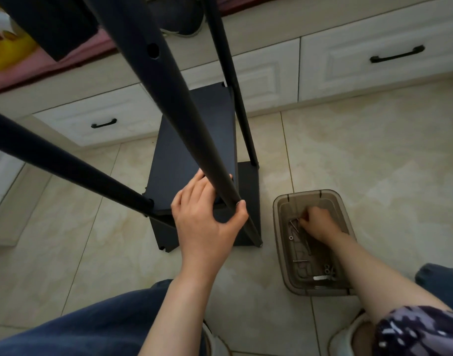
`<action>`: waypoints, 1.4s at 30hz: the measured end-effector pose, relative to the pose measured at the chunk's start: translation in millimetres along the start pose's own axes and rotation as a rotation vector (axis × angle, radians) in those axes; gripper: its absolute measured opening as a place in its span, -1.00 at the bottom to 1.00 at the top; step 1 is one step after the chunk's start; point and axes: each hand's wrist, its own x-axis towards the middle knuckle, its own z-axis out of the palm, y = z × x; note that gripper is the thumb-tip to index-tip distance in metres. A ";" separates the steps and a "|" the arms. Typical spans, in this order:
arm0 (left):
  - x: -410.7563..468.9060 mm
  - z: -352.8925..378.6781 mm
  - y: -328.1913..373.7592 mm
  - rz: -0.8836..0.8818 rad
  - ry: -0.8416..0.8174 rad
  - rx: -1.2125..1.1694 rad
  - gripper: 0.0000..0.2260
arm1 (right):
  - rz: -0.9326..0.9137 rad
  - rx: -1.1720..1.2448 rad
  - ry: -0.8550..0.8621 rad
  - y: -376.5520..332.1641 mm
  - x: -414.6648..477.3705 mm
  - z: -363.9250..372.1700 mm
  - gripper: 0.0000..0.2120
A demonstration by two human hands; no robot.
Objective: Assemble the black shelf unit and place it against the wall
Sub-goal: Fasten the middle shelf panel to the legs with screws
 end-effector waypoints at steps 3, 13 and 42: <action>1.4 -1.0 1.8 -0.038 -0.020 0.015 -0.66 | 0.028 -0.005 -0.014 -10.7 -3.7 -14.7 -0.89; 24.6 -25.0 18.6 -0.137 -0.248 0.112 -0.66 | -0.126 0.274 0.082 -75.6 -55.7 -51.4 -0.89; -21.0 -111.1 -37.2 -0.458 -0.202 -0.541 -0.80 | -0.446 0.472 -0.009 -229.2 -155.9 -41.7 -0.75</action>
